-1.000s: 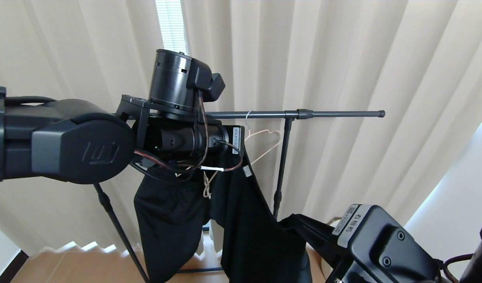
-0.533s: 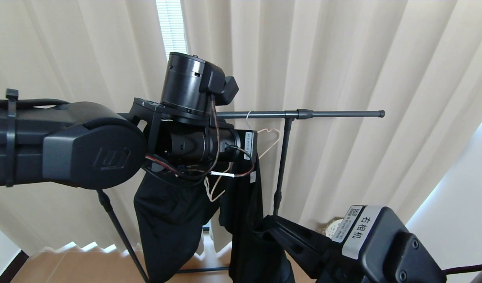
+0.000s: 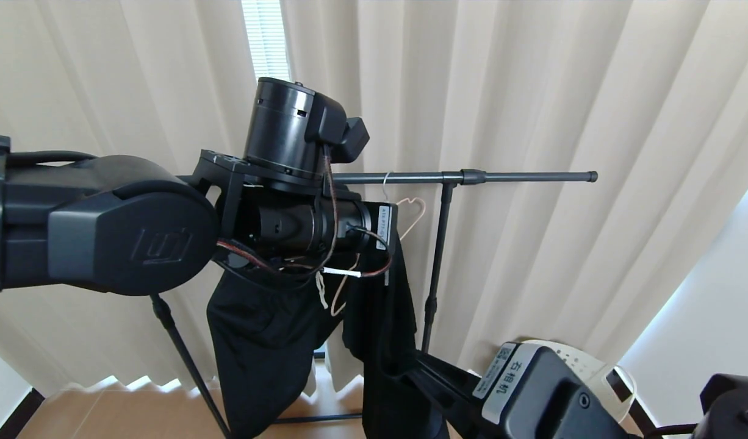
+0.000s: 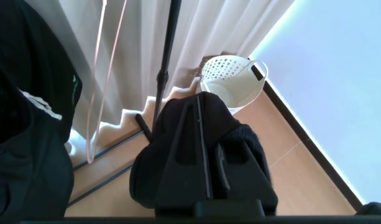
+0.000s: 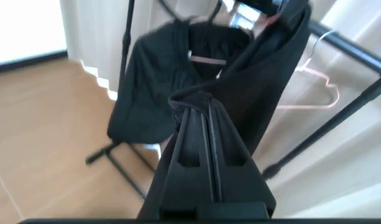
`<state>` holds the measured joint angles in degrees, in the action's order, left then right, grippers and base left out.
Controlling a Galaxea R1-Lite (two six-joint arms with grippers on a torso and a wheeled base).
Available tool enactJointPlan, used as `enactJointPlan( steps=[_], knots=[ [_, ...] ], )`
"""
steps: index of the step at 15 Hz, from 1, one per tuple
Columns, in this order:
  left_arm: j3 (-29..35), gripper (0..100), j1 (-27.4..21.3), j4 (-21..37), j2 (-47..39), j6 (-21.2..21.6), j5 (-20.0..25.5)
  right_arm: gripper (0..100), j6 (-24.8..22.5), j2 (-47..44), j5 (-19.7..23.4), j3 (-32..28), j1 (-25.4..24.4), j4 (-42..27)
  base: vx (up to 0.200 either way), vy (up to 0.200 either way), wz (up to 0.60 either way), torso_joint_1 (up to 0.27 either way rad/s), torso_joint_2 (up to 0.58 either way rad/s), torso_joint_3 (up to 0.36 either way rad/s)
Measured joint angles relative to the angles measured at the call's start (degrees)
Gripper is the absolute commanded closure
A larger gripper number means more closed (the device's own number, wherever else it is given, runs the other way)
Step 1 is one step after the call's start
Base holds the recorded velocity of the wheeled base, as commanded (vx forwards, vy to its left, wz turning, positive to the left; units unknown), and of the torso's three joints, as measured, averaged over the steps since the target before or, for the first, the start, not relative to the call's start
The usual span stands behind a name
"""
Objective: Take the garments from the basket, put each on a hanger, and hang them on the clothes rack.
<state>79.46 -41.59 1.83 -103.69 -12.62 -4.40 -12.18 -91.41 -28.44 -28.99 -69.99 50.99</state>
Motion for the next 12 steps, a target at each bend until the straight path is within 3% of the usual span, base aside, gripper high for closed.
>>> enactJointPlan(
  steps=[3, 8, 12],
  knots=[
    [-2.67, 100, 1.24, 0.38, 1.99, 4.17, -0.5, 100, -0.9, 2.07, -0.51, -0.44, 4.23, -10.96, 0.0, 0.0, 0.0, 0.0, 0.0, 0.0],
    [-9.69, 100, 3.12, 3.58, 7.39, 10.74, -1.56, 100, -1.52, 3.23, -0.43, -5.21, 19.75, -12.43, 0.0, 0.0, 0.0, 0.0, 0.0, 0.0],
    [-17.38, 100, 0.45, 3.96, 9.81, 12.35, -1.37, 100, 6.6, -1.1, -1.12, -11.0, 22.77, -11.97, 0.0, 0.0, 0.0, 0.0, 0.0, 0.0]
  ],
)
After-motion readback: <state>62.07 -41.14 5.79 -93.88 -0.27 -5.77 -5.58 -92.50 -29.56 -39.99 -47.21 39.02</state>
